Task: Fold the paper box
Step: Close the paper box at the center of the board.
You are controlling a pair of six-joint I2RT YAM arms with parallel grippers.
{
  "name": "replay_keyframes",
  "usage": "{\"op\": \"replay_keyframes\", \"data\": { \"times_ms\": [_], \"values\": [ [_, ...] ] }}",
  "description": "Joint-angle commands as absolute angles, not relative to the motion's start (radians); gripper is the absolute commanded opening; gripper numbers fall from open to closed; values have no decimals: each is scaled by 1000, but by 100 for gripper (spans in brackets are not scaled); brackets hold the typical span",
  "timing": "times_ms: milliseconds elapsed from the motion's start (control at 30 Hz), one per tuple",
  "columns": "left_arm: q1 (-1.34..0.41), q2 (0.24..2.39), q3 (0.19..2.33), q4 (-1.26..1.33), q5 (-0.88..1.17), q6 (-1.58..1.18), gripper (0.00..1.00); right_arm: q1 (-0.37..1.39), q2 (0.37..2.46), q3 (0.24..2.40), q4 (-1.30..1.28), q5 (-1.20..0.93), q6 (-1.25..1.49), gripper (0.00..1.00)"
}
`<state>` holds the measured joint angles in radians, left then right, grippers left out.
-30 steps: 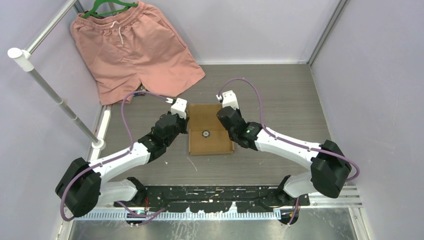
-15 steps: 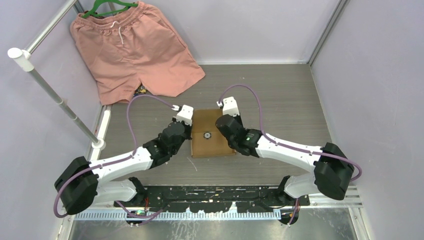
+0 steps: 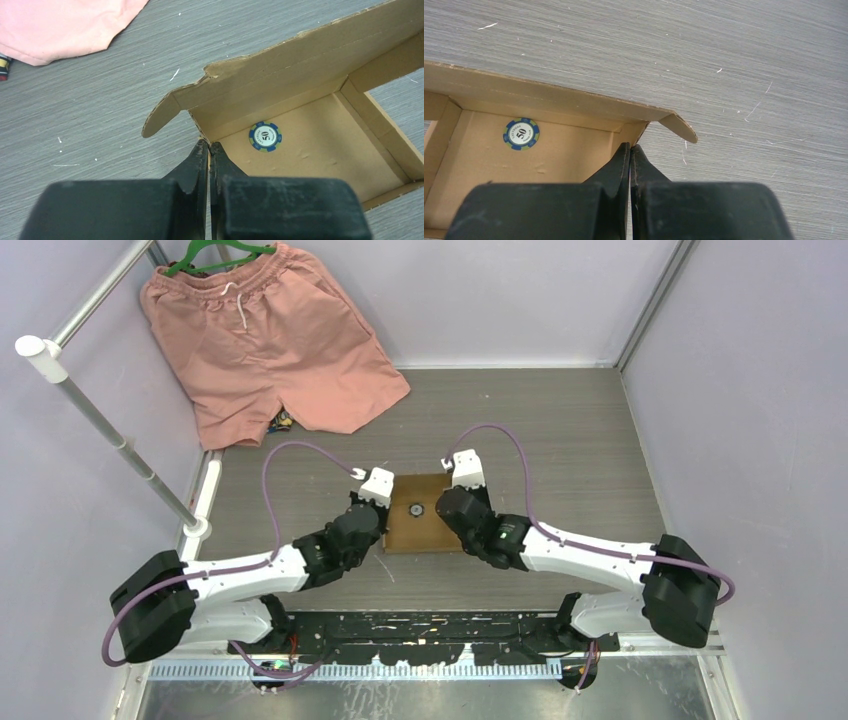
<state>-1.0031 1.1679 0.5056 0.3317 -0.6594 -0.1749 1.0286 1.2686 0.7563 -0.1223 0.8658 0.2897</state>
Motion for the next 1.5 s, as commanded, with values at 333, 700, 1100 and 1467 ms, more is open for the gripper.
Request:
{"op": "replay_keyframes", "data": {
  "times_ms": [333,700,1100,1467],
  "values": [
    [-1084,1197,447,454,-661,-237,0,1098,1248,680,-7,830,414,1],
    [-1129,1208,419,451,-703,-258,0,1179,1277,630,-6,873,469,1],
    [-1133,1159,370,374,-706,-339,0,1243,1234,562,-22,848,557,29],
    [-1133,1205,388,356,-730,-350,0,1245,983,493,-95,668,587,53]
  ]
}}
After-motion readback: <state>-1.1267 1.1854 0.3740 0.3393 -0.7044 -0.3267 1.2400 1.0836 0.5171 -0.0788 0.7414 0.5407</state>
